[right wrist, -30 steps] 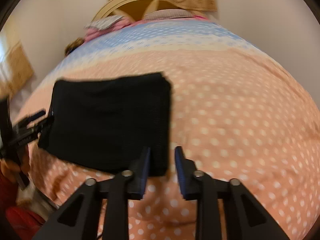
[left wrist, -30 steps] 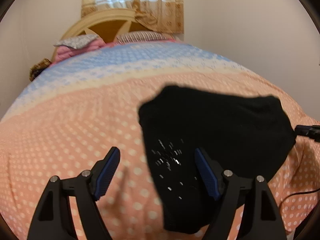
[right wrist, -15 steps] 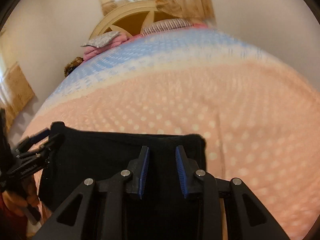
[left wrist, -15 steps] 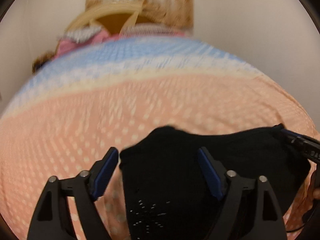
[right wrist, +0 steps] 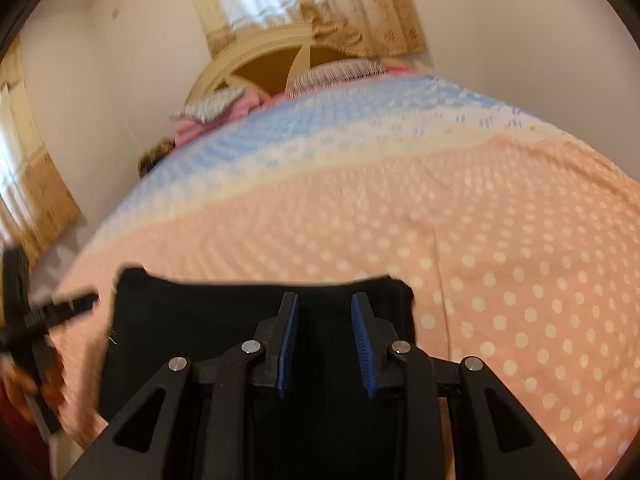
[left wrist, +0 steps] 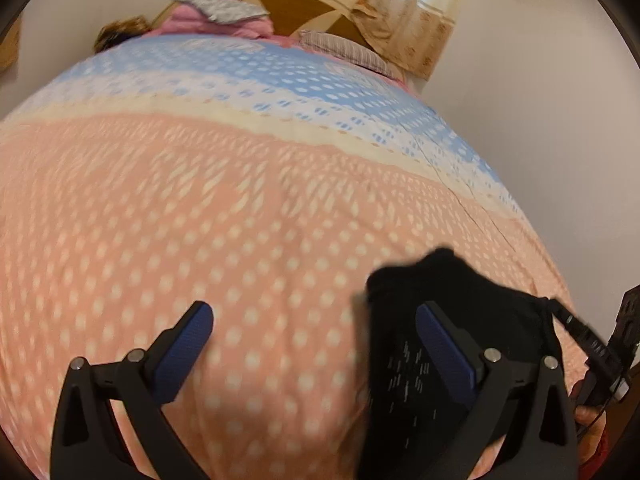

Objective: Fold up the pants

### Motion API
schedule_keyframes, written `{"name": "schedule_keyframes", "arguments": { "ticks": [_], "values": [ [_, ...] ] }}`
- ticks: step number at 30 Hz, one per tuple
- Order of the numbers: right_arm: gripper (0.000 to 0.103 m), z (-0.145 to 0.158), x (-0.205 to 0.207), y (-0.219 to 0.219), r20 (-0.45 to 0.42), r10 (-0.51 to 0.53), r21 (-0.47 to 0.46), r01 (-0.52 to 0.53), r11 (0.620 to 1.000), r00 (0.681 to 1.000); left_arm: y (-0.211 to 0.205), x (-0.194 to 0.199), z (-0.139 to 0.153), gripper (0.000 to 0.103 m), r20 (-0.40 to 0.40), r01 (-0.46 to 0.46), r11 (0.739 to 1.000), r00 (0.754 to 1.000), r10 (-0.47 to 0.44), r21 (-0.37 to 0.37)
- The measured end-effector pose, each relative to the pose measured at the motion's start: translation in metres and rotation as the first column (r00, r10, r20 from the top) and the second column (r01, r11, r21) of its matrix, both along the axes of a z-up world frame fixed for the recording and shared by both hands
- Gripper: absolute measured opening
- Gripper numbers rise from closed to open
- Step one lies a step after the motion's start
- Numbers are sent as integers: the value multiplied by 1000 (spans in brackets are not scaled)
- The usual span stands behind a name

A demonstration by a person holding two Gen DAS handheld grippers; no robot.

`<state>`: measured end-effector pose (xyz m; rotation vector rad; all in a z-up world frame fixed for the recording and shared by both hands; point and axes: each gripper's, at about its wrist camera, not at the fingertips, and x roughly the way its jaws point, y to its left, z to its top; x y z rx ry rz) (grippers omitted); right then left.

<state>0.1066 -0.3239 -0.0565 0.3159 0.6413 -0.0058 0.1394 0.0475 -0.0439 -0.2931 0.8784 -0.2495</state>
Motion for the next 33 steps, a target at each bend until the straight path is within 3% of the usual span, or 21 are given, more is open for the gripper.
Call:
{"name": "schedule_keyframes", "arguments": {
  "ticks": [3,7,10,12,13,14,15,18,23,25,27,31,33],
  "values": [
    [29,20,6,41,51,138,-19,-137,990,989,-11,-11,-17,101,-32,39,999,999,-40,-17],
    [29,28,30,124,0,355,-151,-351,924,935,-36,-26,-41,93,-73,109,994,991,-111,-32],
    [32,27,50,161,-36,448,-173,-447,877,893,-45,-35,-38,82,-15,101,995,995,-101,27],
    [36,21,69,181,-94,503,-166,-512,843,859,-37,-36,-34,67,-13,81,997,997,-81,-1],
    [36,19,73,187,-112,514,-158,-526,836,850,-32,-39,-29,41,4,76,996,997,-76,-35],
    [36,17,79,193,-134,529,-143,-545,826,838,-30,-41,-23,6,26,109,991,994,-108,-80],
    [36,15,85,199,-156,545,-132,-565,815,824,-31,-45,-20,9,33,142,984,990,-139,-110],
    [36,4,99,216,-243,530,-205,-577,791,813,-49,-49,-18,9,69,171,985,983,-168,-30],
    [37,-24,127,228,-370,462,-216,-558,801,806,-49,-48,-34,11,37,137,990,990,-136,-30],
    [40,-33,135,241,-402,445,-277,-569,774,801,-50,-50,-34,12,31,128,992,991,-127,-23],
    [54,-39,147,248,-412,419,-316,-558,767,809,-52,-52,-31,13,33,132,991,991,-132,14],
    [59,-36,174,223,-382,389,-176,-479,860,838,-45,-66,-26,17,38,155,988,987,-156,23],
    [59,-15,165,196,-270,354,-98,-392,915,895,-37,-72,-23,23,39,151,988,988,-152,23]
  ]
}}
